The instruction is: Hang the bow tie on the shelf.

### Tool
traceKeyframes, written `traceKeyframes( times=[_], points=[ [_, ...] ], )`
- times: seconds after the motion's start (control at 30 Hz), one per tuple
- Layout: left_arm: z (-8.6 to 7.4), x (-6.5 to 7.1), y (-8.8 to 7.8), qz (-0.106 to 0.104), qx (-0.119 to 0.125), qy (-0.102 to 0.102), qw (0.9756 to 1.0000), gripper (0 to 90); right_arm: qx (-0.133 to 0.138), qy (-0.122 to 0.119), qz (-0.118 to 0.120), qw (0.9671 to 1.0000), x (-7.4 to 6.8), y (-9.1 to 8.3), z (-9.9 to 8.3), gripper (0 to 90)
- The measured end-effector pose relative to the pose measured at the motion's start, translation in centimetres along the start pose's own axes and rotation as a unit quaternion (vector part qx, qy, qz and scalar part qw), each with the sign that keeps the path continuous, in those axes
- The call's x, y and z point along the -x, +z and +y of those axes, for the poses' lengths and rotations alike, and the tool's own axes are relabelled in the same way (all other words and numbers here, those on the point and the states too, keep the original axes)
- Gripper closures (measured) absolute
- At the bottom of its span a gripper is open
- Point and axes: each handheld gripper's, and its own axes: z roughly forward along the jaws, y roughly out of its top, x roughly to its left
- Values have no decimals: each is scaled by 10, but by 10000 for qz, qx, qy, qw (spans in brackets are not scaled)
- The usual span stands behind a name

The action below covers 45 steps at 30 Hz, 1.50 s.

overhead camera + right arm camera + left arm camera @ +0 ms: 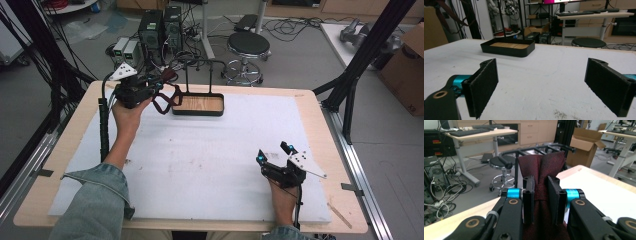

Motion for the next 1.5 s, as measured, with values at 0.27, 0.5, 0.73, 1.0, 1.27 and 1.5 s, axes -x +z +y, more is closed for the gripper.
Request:
traceKeyframes(
  times=[0.27,0.5,0.73,1.0,1.27,1.5],
  points=[
    [15,-6,6,64,76,-13,9999,757,14,-14,10,10000,0,0,0,108],
    [20,-12,18,105,27,-100,9999,757,6,6,22,10000,1,0,0,108],
    [23,-17,26,190,43,-104,9998,756,11,25,20,10000,1,0,0,108],
    [29,-24,34,274,22,-181,9995,756,5,33,25,10000,1,0,0,108],
    [28,-32,47,458,-103,-196,9987,756,10,54,47,10000,2,0,0,108],
    [25,-40,53,594,-236,-185,9978,756,4,67,72,10000,1,0,0,108]
  ],
)
